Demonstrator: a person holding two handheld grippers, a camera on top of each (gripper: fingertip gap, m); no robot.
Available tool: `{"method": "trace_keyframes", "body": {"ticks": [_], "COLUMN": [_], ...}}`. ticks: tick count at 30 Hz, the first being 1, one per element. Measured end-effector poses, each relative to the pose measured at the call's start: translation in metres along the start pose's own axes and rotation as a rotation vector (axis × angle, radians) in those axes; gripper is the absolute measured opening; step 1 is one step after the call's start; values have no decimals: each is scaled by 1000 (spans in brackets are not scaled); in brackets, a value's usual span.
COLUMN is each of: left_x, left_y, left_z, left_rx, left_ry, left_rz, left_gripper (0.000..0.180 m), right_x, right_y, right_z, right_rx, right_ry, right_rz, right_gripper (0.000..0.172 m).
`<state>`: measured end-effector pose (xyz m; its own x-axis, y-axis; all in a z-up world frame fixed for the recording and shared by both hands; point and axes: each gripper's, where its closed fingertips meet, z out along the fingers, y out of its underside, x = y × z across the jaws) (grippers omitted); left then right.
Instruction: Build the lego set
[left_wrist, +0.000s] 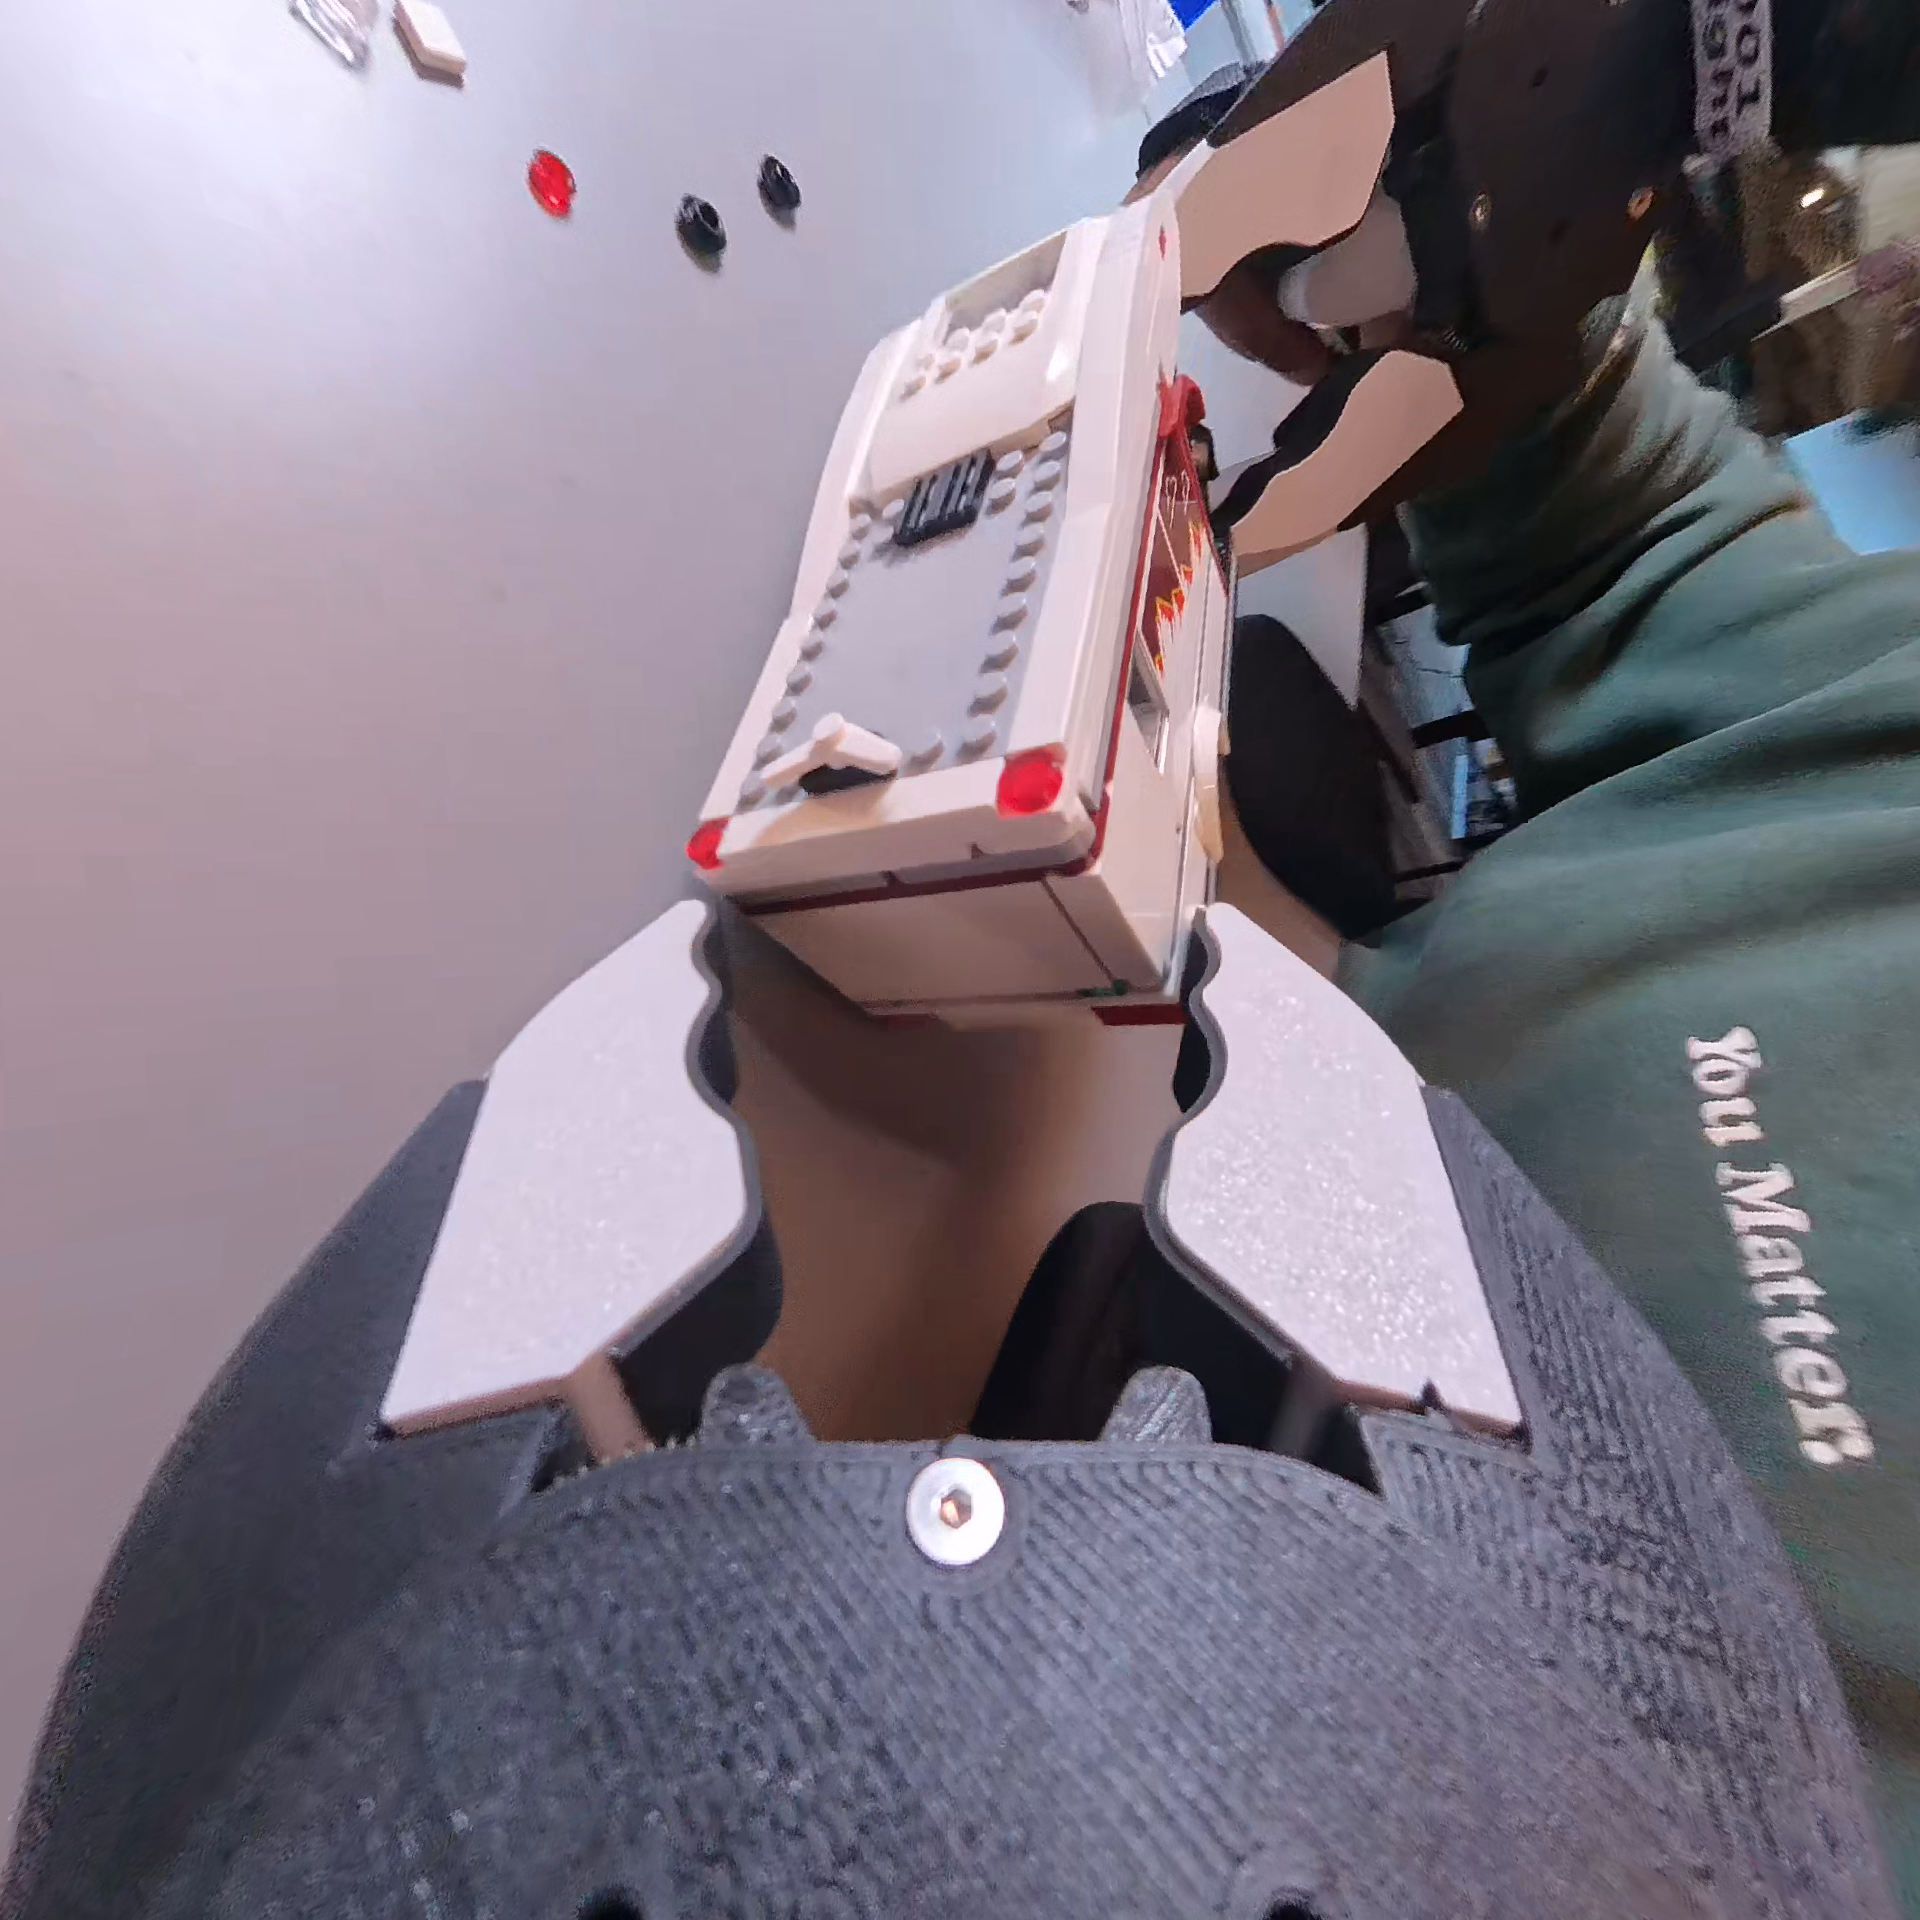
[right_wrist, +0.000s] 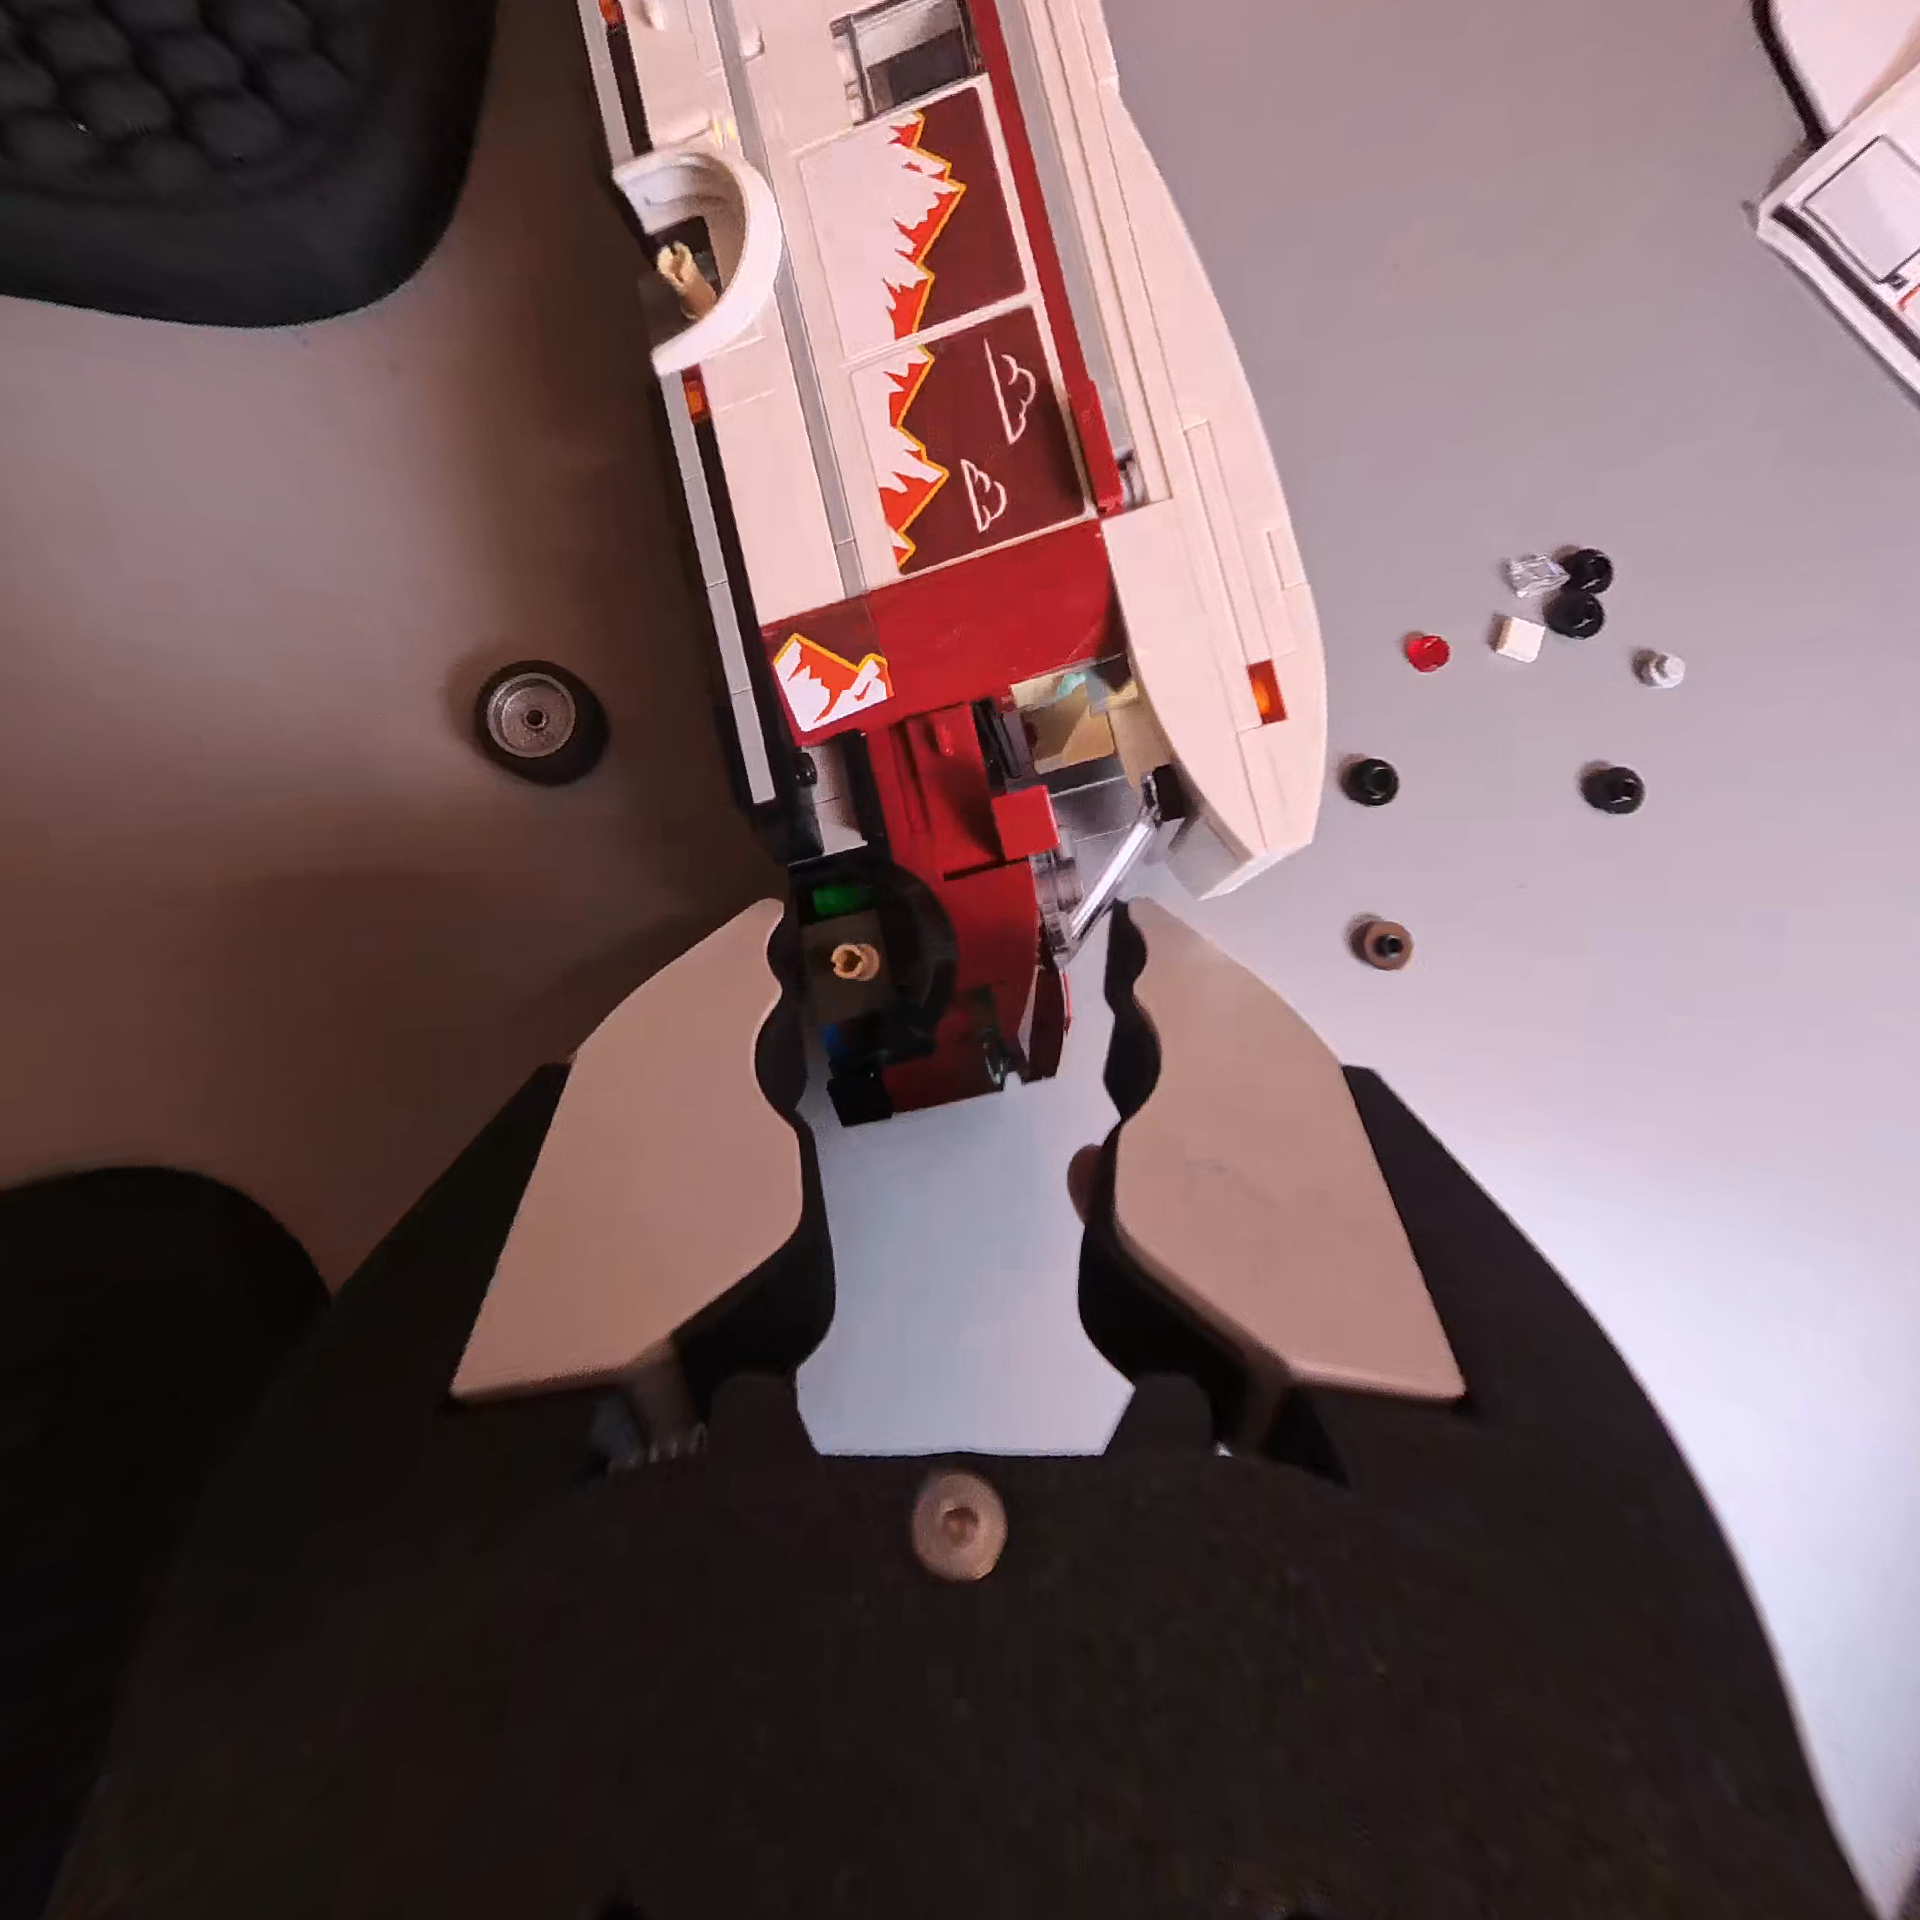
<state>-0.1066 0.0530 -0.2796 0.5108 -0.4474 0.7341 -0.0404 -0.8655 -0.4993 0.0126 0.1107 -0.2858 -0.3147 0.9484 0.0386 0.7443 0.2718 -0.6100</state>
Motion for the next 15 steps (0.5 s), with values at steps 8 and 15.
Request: {"method": "trace_keyframes", "body": {"ticks": [8, 15], "left_x": [-2, -12], "left_y": [-12, -6], "left_z": [-12, 24], "left_rx": [81, 20], "left_ry": [-327, -439], "left_rz": [630, 854], "left_gripper": [117, 106], "right_x": [3, 7], "right_y": [5, 4], "right_z": [1, 1], "right_rx": [-23, -9], "right_ry": [-130, -157], "right_rz": [68, 48], "right_gripper": [54, 55]}}
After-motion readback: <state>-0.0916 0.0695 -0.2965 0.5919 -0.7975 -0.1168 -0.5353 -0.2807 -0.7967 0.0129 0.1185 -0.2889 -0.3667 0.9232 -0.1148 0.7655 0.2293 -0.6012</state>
